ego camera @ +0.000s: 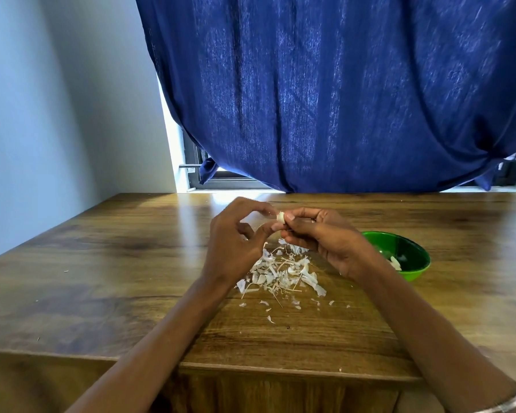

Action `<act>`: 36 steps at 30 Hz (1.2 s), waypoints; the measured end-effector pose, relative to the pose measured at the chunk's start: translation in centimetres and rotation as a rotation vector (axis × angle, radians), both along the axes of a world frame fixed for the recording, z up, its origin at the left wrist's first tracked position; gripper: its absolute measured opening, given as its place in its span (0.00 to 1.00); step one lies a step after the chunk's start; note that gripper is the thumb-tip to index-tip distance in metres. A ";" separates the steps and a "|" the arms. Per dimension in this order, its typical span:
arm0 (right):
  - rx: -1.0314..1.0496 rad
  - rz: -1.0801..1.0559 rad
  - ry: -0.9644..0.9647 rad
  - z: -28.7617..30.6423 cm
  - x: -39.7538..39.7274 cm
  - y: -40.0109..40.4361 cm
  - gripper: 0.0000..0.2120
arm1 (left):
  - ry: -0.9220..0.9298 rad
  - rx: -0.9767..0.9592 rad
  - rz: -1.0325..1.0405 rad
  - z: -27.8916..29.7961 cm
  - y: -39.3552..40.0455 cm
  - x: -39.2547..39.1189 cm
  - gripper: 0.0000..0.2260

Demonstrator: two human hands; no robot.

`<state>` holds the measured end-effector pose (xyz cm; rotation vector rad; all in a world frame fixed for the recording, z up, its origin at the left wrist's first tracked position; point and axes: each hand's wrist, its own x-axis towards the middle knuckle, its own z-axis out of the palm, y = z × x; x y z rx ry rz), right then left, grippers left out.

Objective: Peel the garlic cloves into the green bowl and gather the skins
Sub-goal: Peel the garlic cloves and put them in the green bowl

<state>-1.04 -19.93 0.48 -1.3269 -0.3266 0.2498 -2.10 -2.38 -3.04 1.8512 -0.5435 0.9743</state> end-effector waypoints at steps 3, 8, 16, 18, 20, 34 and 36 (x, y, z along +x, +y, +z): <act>-0.031 -0.006 -0.008 -0.1 0.0 0.2 0.06 | 0.124 -0.078 -0.016 0.0 -0.2 -0.2 0.05; -0.102 0.012 -0.079 -0.3 -0.2 0.6 0.06 | 0.216 -0.155 -0.078 0.2 -0.2 -0.1 0.05; -0.295 -0.118 -0.249 -0.8 0.2 0.5 0.06 | 0.284 -0.108 -0.185 -0.1 -0.2 -0.1 0.05; -0.304 -0.112 -0.262 -0.9 0.2 0.5 0.06 | 0.286 -0.113 -0.199 -0.1 -0.1 -0.1 0.05; -0.305 -0.104 -0.277 -1.0 0.2 0.5 0.06 | 0.290 -0.110 -0.203 -0.1 0.0 -0.1 0.05; -0.078 -0.135 -0.234 -1.3 0.5 1.1 0.05 | 0.195 -0.238 -0.106 0.3 -0.6 -0.4 0.06; -0.113 -0.143 -0.263 -1.4 0.4 1.2 0.05 | 0.175 -0.254 -0.060 0.2 -0.6 -0.6 0.04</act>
